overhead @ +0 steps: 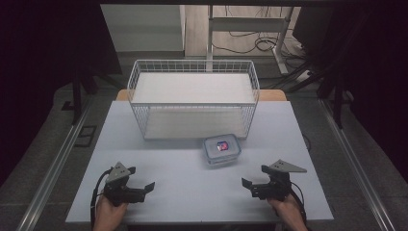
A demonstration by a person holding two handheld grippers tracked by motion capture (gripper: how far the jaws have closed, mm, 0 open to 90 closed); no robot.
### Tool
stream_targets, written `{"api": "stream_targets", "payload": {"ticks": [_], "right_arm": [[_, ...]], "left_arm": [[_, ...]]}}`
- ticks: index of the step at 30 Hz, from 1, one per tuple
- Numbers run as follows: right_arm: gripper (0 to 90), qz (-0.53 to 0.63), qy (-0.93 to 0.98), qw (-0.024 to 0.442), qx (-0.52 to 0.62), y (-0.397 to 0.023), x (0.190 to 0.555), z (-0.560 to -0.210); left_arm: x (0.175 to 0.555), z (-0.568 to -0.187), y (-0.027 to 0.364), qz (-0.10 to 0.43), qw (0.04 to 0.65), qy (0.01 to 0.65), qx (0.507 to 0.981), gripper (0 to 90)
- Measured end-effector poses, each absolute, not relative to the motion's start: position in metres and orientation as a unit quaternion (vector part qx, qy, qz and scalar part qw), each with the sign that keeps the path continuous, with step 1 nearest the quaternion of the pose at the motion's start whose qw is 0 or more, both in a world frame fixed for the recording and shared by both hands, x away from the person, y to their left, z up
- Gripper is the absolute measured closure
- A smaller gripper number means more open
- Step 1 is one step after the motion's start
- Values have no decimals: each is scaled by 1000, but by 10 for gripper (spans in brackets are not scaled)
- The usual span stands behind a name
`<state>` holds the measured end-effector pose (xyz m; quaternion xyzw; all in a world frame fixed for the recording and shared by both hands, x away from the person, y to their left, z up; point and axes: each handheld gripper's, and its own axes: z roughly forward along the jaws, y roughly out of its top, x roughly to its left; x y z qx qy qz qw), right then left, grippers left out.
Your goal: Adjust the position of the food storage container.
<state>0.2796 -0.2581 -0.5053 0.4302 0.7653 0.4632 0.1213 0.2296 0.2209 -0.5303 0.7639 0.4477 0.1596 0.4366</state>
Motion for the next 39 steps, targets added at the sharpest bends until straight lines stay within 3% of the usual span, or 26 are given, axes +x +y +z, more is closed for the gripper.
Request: {"api": "stream_targets", "payload": {"ticks": [17, 20, 26, 27, 28, 29, 35, 39], "right_arm": [[22, 415, 808, 97, 407, -253, 289, -511], [107, 417, 807, 97, 406, -253, 291, -509], [377, 426, 808, 105, 393, -249, 296, -494], [500, 421, 815, 116, 380, -248, 299, -488], [563, 420, 818, 126, 373, -247, 301, -486], [563, 420, 818, 126, 373, -247, 301, -486], [835, 421, 821, 131, 362, -248, 321, -478], [892, 420, 815, 133, 376, -245, 341, -476]], "left_arm": [[235, -538, 212, 158, 425, 426, 783, 25], [236, -539, 214, 156, 423, 432, 781, 26], [236, -538, 215, 157, 424, 436, 778, 27], [237, -538, 215, 158, 424, 436, 778, 27], [237, -538, 216, 158, 427, 436, 777, 28], [237, -538, 216, 158, 427, 436, 777, 28], [240, -537, 214, 142, 435, 442, 771, 33], [243, -536, 210, 138, 432, 443, 774, 34]]}}
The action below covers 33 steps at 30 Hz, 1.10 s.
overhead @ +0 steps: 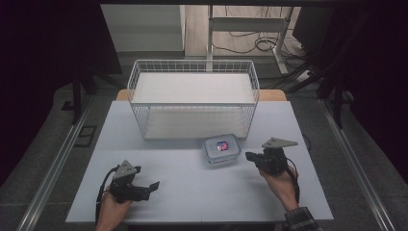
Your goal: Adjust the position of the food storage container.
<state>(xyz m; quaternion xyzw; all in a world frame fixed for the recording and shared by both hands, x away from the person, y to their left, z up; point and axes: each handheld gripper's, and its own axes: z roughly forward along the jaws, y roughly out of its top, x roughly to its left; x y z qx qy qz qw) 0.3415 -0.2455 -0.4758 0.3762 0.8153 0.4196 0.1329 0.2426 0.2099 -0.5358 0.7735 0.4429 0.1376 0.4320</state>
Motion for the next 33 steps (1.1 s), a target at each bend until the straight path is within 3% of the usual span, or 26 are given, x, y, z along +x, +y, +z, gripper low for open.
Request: {"api": "stream_targets", "payload": {"ticks": [5, 10, 11, 13, 16, 17, 18, 23, 25, 29, 33], "right_arm": [[893, 416, 811, 142, 387, -237, 366, -478], [893, 406, 808, 155, 399, -229, 388, -486], [892, 399, 807, 158, 407, -228, 394, -491], [893, 397, 806, 154, 411, -228, 398, -494], [893, 395, 808, 140, 414, -227, 405, -502], [894, 391, 810, 135, 417, -223, 404, -506], [894, 391, 810, 135, 417, -223, 404, -506], [894, 396, 815, 110, 408, -213, 396, -507], [894, 396, 826, 87, 391, -198, 386, -509], [894, 392, 838, 78, 371, -184, 380, -510], [894, 385, 838, 133, 364, -170, 388, -506]], "left_arm": [[256, -533, 205, 118, 447, 447, 766, 28], [278, -531, 192, 139, 428, 442, 776, 109], [284, -530, 187, 138, 430, 433, 780, 188], [287, -529, 185, 141, 430, 427, 783, 227], [298, -525, 175, 140, 439, 415, 785, 371], [302, -524, 172, 140, 439, 413, 785, 482], [306, -523, 169, 139, 441, 411, 786, 482], [326, -525, 162, 124, 450, 412, 783, 704], [334, -527, 161, 116, 453, 414, 781, 842], [348, -529, 160, 107, 457, 421, 776, 900], [368, -528, 154, 102, 464, 421, 773, 900]]}}
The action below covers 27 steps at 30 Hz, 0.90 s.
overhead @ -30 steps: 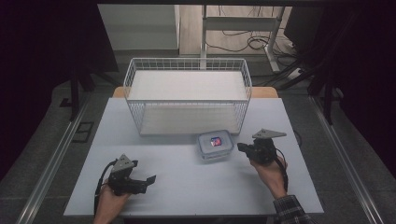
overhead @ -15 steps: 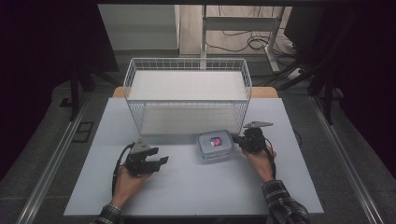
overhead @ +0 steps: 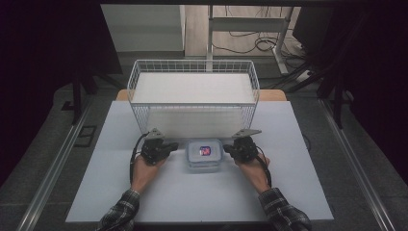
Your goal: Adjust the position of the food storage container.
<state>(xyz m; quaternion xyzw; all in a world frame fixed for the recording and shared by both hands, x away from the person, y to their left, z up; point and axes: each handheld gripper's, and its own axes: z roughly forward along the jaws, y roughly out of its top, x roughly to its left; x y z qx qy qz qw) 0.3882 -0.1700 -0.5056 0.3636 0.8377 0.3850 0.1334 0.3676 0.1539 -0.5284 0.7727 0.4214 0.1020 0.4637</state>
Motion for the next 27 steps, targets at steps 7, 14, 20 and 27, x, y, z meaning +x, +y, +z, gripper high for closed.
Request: {"api": "stream_targets", "payload": {"ticks": [7, 14, 20, 27], "right_arm": [[894, 383, 837, 130, 369, -160, 412, -519], [894, 377, 849, 103, 356, -158, 403, -519], [894, 373, 855, 87, 350, -157, 389, -518], [894, 372, 864, 64, 333, -152, 368, -518]], "left_arm": [[380, -533, 134, 82, 452, 406, 790, 900], [369, -532, 134, 81, 440, 403, 799, 900], [355, -529, 137, 71, 431, 401, 806, 900], [330, -526, 144, 56, 420, 406, 810, 900]]}}
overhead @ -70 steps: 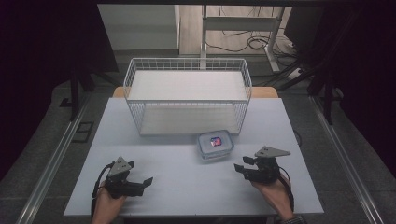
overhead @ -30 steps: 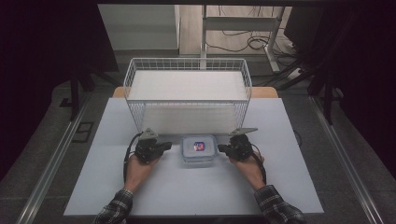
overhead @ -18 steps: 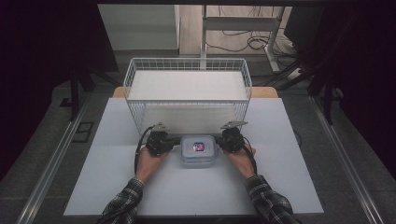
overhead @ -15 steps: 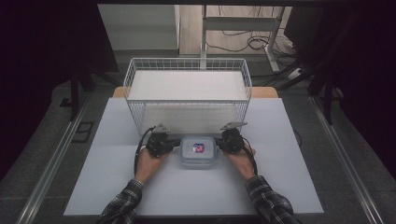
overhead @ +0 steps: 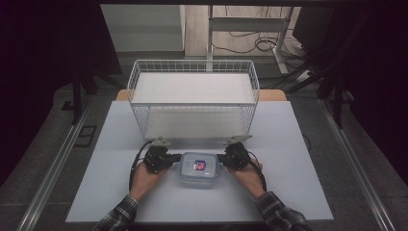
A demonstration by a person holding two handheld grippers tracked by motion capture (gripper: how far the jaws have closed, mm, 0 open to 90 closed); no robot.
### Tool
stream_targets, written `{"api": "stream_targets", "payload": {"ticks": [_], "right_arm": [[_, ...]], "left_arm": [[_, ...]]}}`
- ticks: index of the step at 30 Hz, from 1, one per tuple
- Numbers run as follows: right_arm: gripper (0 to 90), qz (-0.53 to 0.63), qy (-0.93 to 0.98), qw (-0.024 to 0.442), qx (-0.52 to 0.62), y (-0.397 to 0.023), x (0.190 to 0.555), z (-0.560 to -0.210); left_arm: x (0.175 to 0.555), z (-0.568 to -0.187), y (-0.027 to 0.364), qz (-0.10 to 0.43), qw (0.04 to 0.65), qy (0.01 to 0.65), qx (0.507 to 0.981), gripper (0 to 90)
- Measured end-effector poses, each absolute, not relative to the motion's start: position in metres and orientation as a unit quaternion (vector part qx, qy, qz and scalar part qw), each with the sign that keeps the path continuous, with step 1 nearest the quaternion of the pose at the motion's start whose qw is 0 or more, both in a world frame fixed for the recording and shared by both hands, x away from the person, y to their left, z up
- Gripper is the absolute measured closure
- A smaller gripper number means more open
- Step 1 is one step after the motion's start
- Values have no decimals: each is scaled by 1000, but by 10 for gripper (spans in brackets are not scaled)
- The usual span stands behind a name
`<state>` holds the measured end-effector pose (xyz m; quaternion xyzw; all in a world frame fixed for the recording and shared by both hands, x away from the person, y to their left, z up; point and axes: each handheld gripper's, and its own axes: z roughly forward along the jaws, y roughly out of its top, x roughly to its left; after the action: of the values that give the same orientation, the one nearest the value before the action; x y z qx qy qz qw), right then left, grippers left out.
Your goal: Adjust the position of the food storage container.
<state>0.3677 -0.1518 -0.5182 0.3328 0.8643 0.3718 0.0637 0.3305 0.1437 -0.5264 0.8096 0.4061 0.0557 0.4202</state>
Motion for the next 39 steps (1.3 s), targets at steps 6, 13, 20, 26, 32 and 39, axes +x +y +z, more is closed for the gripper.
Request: {"api": "stream_targets", "payload": {"ticks": [6, 13, 20, 26, 32, 39], "right_arm": [[893, 366, 873, 50, 318, -150, 348, -518], [892, 357, 880, 40, 311, -150, 333, -516], [852, 375, 870, 82, 310, -166, 327, -499], [690, 405, 854, 83, 317, -189, 312, -487], [374, 416, 846, 71, 326, -199, 296, -487], [133, 404, 848, 73, 334, -200, 289, -499]], "left_arm": [[304, -526, 148, 36, 416, 410, 811, 900], [289, -527, 148, 24, 422, 413, 807, 899], [277, -514, 169, 41, 450, 418, 788, 815], [254, -513, 178, 55, 452, 411, 790, 623], [239, -514, 182, 85, 450, 400, 794, 363], [243, -520, 185, 70, 444, 412, 793, 157]]}}
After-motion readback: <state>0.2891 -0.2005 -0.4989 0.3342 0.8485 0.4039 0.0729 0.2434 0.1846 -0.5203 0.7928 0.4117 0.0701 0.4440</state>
